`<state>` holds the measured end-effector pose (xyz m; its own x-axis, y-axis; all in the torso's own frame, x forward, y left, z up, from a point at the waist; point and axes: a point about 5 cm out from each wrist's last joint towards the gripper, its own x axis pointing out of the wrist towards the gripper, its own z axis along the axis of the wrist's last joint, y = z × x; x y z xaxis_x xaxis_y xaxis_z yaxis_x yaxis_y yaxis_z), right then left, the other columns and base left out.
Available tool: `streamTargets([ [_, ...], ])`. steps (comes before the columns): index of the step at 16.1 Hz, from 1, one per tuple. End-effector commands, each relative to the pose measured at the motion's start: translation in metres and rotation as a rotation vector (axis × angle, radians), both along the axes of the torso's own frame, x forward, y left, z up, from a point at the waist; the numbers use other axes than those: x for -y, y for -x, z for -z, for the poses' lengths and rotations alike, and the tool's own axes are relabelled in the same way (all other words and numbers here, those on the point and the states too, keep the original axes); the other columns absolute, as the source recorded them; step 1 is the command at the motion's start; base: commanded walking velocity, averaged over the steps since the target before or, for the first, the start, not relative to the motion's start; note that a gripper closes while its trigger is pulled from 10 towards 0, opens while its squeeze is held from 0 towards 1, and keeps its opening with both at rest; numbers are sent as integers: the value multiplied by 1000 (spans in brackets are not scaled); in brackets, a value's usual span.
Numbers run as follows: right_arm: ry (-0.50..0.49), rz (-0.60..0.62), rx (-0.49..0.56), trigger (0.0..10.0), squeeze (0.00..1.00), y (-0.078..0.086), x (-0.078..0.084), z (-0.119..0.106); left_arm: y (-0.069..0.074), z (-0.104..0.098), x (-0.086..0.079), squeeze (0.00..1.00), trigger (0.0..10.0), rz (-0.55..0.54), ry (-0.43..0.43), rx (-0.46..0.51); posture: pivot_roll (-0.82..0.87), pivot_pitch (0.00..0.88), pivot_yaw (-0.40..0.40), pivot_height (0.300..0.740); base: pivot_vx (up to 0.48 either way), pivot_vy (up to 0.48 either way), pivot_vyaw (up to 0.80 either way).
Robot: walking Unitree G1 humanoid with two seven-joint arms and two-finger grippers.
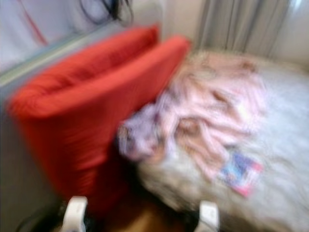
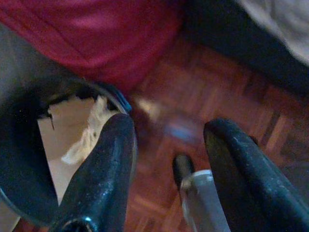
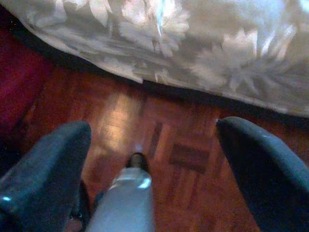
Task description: Clean up the room
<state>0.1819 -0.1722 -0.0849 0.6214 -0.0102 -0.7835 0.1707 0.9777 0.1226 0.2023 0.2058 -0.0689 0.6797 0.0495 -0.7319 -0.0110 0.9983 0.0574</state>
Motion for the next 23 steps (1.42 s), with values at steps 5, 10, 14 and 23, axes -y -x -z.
streamTargets([
  [5,5,10,-23,10000,0,5,2,3,2,2,2,0,10000,15,-3,-14,14,74,25,740,0,-337,-760],
  [10,7,24,-3,10000,0,4,3,2,2,1,-1,0,10000,13,-6,-12,14,74,25,740,0,-338,-151],
  [14,13,24,-11,10000,0,5,5,2,2,1,0,0,10000,15,-5,-12,14,75,24,740,0,-338,0],
  [23,10,8,-23,10000,0,7,3,3,3,2,2,0,10000,13,1,-16,5,84,19,740,0,-340,-346],
])
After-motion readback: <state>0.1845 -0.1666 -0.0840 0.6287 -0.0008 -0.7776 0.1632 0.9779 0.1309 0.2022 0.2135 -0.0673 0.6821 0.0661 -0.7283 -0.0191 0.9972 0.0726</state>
